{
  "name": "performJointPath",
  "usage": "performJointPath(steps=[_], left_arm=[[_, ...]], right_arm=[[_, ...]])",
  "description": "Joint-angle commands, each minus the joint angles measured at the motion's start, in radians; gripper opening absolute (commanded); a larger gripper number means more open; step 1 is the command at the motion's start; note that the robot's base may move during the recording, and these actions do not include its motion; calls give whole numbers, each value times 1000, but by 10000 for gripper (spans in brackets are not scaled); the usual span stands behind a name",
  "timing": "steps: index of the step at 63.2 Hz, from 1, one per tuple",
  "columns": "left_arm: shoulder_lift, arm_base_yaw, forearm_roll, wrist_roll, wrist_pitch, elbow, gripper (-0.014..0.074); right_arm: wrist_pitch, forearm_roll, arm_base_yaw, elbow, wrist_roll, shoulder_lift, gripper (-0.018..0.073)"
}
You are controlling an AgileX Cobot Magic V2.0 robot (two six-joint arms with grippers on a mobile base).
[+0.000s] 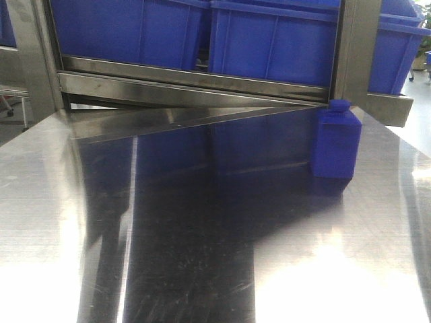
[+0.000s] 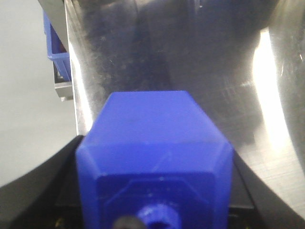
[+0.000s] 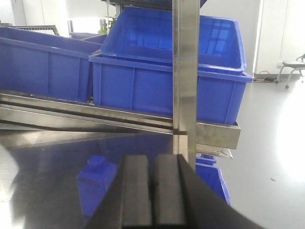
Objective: Pick and sort blue part to right shelf
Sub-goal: 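Lift the blue part off the table with the left gripper, then lower the right gripper onto the other blue part and close it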
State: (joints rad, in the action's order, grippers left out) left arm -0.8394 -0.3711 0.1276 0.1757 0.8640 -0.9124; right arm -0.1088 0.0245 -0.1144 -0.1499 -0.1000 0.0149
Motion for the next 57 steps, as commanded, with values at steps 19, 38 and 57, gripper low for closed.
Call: performJointPath(steps=[19, 38, 57], left_arm=[[237, -8, 11, 2, -247, 140, 281], [253, -8, 11, 2, -258, 140, 281], [253, -8, 9, 2, -257, 140, 281]], right_arm=[[1, -13, -219, -363, -3, 410, 455], [-50, -13, -396, -535, -3, 762, 563], [-470, -45, -334, -921, -146, 1073, 557]])
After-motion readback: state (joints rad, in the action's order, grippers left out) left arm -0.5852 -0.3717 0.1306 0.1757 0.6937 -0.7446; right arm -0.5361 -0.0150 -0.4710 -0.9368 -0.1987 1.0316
